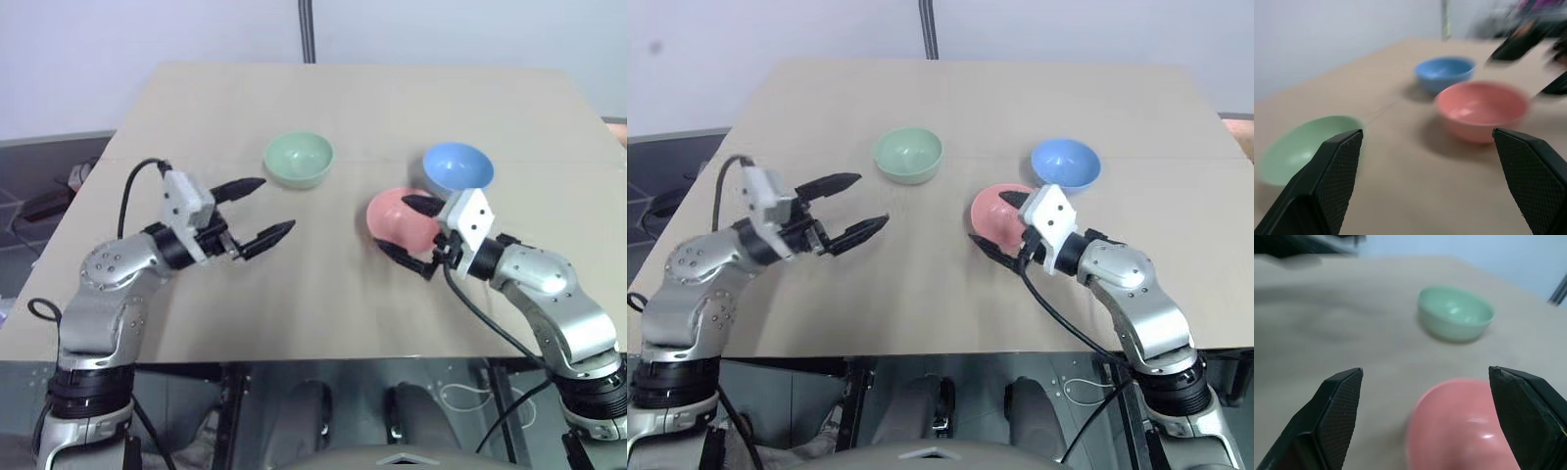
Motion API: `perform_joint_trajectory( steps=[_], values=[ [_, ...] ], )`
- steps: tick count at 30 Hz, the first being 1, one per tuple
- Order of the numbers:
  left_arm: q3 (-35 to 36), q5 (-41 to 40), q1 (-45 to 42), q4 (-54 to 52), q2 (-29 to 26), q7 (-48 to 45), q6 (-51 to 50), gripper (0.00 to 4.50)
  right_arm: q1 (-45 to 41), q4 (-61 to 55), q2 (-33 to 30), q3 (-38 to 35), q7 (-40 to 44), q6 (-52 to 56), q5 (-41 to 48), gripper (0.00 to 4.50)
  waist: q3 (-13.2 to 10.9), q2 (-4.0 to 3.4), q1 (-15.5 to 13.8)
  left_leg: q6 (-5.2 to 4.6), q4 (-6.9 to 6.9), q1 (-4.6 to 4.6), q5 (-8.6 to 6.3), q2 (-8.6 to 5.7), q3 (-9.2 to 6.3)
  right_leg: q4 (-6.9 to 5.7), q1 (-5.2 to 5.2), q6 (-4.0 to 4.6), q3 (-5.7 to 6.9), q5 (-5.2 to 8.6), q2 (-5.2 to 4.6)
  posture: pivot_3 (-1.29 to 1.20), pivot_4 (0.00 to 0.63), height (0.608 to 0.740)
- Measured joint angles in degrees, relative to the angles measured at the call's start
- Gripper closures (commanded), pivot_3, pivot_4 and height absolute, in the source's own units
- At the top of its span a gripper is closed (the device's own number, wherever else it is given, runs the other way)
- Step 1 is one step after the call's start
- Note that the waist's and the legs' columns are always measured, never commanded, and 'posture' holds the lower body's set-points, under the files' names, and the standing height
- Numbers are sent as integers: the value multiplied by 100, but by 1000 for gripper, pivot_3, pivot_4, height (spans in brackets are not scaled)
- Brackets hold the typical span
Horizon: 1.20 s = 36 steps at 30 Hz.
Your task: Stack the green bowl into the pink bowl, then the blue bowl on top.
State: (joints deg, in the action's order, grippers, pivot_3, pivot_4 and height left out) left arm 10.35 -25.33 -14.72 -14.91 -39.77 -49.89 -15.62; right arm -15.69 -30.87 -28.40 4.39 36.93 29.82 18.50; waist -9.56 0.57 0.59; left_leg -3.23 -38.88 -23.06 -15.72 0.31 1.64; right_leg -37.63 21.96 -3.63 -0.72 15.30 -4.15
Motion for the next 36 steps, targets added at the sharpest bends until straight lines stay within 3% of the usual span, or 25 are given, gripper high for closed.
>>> perform_joint_trajectory(
  steps=[3, 8, 14, 19, 20, 22, 25, 29, 36],
  values=[
    [-597, 1113, -757, 297, -181, 541, -11, 0, 195, -73, -12, -233, -61, -18, 76, 58, -1, 2, -26, 0, 2, -2, 0, -3, -2, -1, 2, 0, 4, 0, 2, 0, 150, 740],
    [-1873, 2944, -2275, 1334, -665, 635, 171, 0, 354, -237, -49, -400, -181, -64, 96, 58, -2, 2, -49, -3, 2, -8, 2, -13, 16, -1, 12, -2, 14, 0, 35, 0, 150, 740],
    [-3144, 4201, -3151, 2777, -170, 554, 651, 0, 574, -337, -182, -738, -369, -72, 91, 58, -1, 5, -74, 20, -30, -100, 18, -14, 22, -25, 105, -8, 10, 0, 49, 0, 150, 740],
    [-3529, 4505, -3271, 3509, 203, 469, 1242, 2110, 747, -512, -278, -856, -456, -60, 94, 0, -4, 9, -66, 20, -42, -137, 18, -9, 21, -31, 135, -8, 11, 1, 52, 0, 150, 740],
    [-3533, 4578, -3390, 3716, 281, 484, 1416, 2758, 824, -589, -288, -909, -512, -23, 94, 0, -4, 9, -74, 19, -54, -160, 19, -9, 19, -37, 154, -9, 12, 0, 53, 0, 150, 740],
    [-3532, 4607, -3423, 3754, 304, 499, 1481, 3297, 844, -647, -287, -923, -539, -2, 96, 0, -4, 9, -71, 19, -54, -160, 19, -9, 19, -39, 154, -9, 11, 0, 52, 0, 150, 740],
    [-3525, 4672, -3583, 4021, 406, 565, 1631, 4447, 911, -773, -287, -943, -662, 37, 96, 0, -4, 9, -90, 19, -56, -160, 19, -9, 17, -39, 153, -9, 13, 0, 53, 0, 150, 740],
    [-3501, 4642, -3634, 4088, 440, 506, 1808, 4447, 1096, -916, -302, -1010, -754, 121, 101, 0, -4, 9, -112, 19, -57, -163, 19, -9, 16, -37, 153, -9, 14, 0, 53, 0, 150, 740],
    [-3102, 3653, -3754, 3345, 697, -411, 1985, 4447, 1442, -1068, -378, -1481, -893, 127, 93, 0, -4, 11, -138, 20, -64, -164, 20, -10, 12, -41, 150, -9, 17, -1, 52, 0, 150, 740]
  ],
)
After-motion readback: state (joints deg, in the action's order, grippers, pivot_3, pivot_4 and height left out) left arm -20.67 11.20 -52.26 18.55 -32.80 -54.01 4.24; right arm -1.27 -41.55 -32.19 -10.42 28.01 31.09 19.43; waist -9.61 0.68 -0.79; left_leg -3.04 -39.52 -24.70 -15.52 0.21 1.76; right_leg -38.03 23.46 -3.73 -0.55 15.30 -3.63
